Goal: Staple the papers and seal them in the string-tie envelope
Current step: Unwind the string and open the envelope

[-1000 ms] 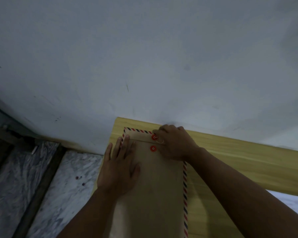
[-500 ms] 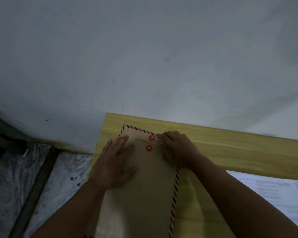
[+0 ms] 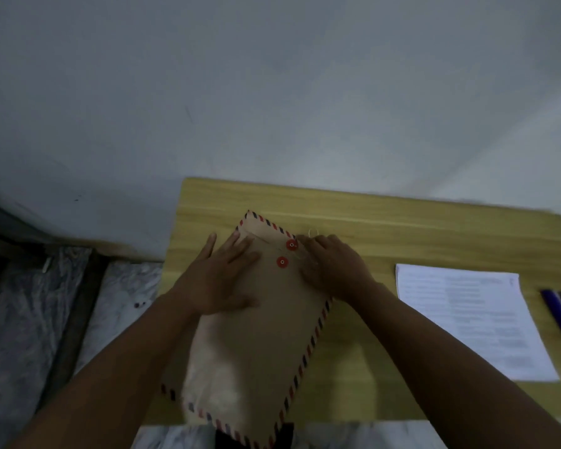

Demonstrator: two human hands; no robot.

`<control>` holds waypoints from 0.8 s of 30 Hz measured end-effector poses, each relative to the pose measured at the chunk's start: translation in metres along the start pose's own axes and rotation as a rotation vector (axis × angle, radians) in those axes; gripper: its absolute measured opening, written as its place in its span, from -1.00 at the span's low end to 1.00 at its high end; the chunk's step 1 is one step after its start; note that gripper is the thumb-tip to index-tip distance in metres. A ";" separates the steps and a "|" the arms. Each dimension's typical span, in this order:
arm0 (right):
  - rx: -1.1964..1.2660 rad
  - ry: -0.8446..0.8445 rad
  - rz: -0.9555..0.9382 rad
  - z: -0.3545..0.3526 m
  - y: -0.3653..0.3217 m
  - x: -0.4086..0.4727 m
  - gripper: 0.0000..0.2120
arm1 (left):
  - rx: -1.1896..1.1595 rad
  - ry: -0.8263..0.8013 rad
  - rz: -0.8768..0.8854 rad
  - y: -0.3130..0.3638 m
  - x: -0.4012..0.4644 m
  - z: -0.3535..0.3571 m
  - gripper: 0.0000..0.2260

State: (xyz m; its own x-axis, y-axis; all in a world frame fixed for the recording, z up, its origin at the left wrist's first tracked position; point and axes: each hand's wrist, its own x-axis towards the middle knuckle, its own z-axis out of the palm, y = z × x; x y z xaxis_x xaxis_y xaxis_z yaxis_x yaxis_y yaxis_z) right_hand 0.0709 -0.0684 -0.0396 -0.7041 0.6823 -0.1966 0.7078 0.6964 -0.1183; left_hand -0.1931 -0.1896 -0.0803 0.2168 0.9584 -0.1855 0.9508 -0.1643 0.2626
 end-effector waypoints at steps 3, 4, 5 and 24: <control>0.077 -0.005 0.077 0.001 -0.013 -0.020 -0.45 | 0.043 -0.119 0.070 0.019 -0.009 0.001 -0.02; 0.077 -0.009 0.094 0.003 -0.016 -0.027 -0.46 | 0.058 -0.149 0.085 0.025 -0.011 0.002 -0.02; 0.075 -0.016 0.114 0.004 -0.019 -0.032 -0.46 | 0.072 -0.174 0.088 0.031 -0.013 0.003 -0.02; 0.554 0.180 0.326 -0.028 -0.035 -0.124 -0.55 | -0.150 -0.016 -0.213 0.129 -0.058 -0.013 -0.39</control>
State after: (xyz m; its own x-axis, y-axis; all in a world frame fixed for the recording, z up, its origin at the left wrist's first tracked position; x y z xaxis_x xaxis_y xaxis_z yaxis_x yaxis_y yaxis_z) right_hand 0.1316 -0.1712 0.0160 -0.4140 0.8983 -0.1472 0.7766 0.2641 -0.5720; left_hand -0.0862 -0.2629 -0.0233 0.0199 0.9636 -0.2666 0.9324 0.0784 0.3528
